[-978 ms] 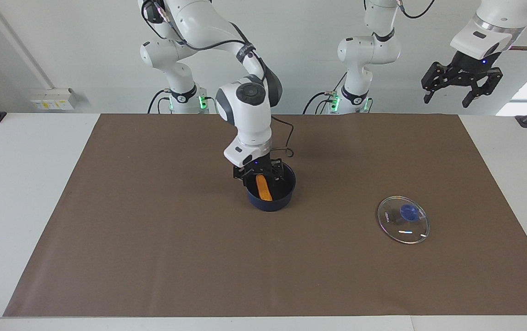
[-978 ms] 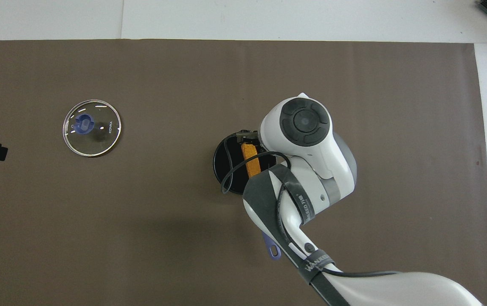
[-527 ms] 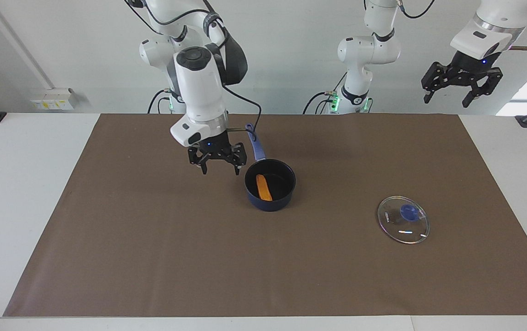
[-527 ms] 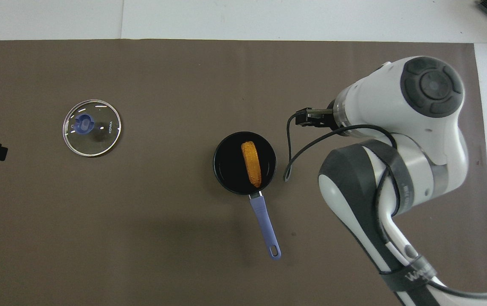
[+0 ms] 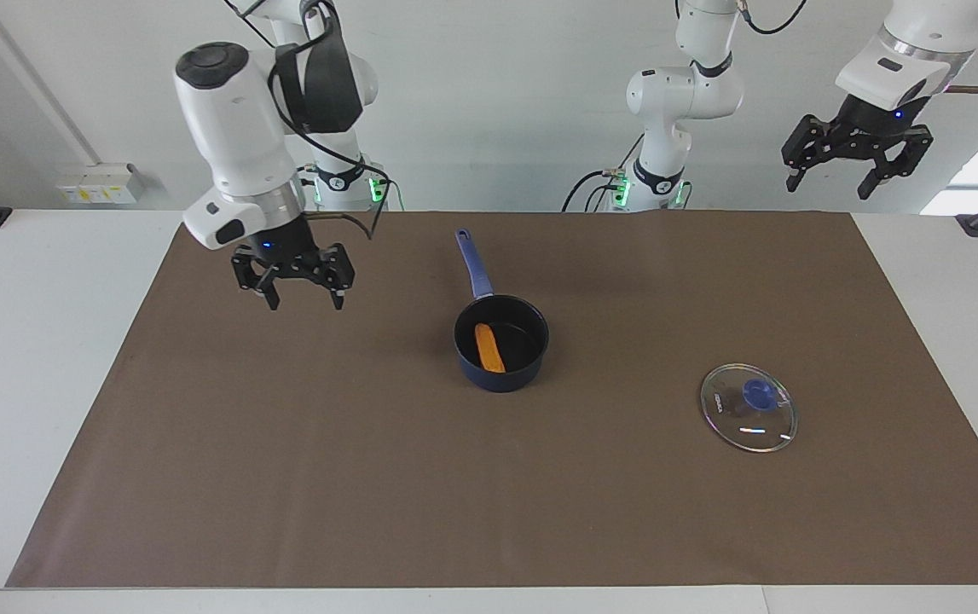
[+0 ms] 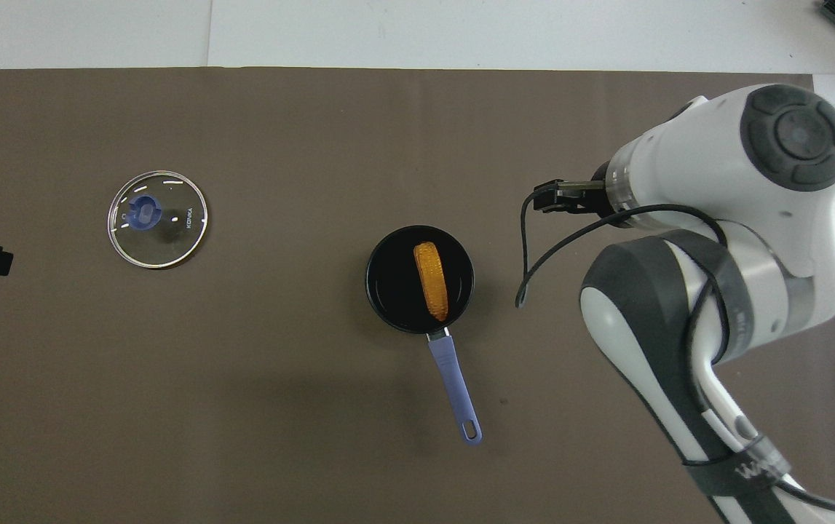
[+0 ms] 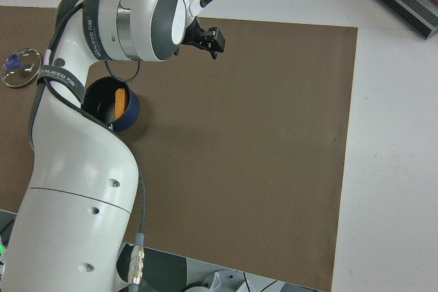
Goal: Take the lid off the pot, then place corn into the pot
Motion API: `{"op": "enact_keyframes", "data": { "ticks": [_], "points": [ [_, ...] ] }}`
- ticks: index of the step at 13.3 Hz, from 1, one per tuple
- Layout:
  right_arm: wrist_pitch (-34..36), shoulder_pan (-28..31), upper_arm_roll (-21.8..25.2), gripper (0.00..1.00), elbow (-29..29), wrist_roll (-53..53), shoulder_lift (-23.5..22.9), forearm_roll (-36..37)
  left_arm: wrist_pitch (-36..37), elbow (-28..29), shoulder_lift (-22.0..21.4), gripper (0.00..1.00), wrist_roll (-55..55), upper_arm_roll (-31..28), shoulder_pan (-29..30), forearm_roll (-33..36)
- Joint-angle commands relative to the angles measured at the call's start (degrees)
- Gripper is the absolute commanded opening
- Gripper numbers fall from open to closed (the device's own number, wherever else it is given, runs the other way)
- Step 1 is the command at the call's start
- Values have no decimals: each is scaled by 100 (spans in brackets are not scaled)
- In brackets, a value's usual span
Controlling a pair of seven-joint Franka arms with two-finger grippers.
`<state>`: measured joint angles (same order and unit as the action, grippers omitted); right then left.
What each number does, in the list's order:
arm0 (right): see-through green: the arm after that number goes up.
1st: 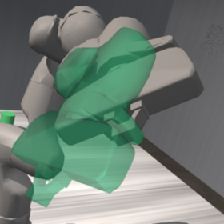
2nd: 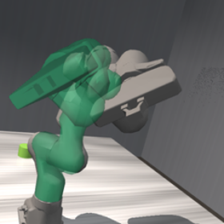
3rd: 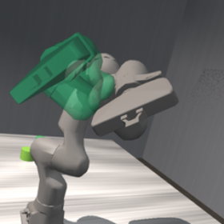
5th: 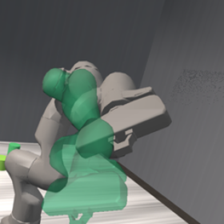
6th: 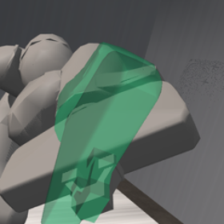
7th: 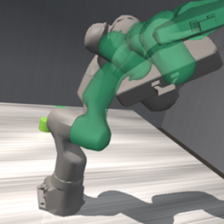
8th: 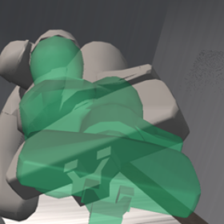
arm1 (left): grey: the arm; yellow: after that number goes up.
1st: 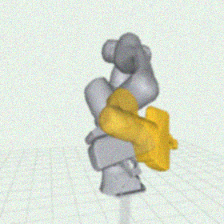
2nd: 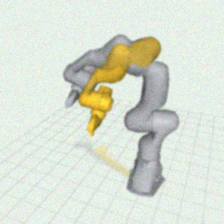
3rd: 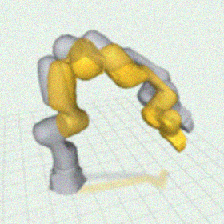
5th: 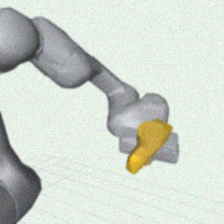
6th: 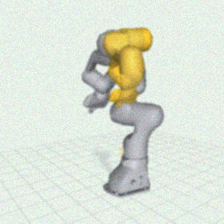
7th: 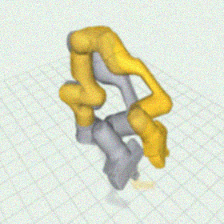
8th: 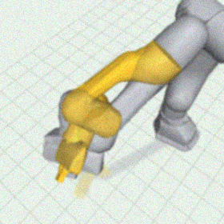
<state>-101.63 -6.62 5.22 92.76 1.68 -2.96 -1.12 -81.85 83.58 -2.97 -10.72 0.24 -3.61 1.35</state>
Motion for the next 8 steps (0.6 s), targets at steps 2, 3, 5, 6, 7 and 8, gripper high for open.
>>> {"op": "enact_keyframes", "data": {
  "ticks": [2,3,5,6,7,8],
  "points": [
    [836,477,-65,100,-408,-493,110,-143,11,124,-116,100,53,-7,-17,-65],
    [1003,495,-65,100,-408,-485,251,-143,2,124,-116,100,53,-7,-17,-65],
    [1302,504,-65,100,-304,-485,506,-126,-15,124,-116,100,53,-7,-34,-65],
    [1303,495,-65,100,-277,-476,516,-117,-24,124,-116,100,53,-7,-43,-65],
    [1269,495,-83,100,-294,-467,507,-117,-16,132,-116,100,53,-7,-43,-65],
    [1268,486,-92,100,-294,-459,516,-126,-16,132,-116,100,53,-7,-43,-65]
  ]
}}
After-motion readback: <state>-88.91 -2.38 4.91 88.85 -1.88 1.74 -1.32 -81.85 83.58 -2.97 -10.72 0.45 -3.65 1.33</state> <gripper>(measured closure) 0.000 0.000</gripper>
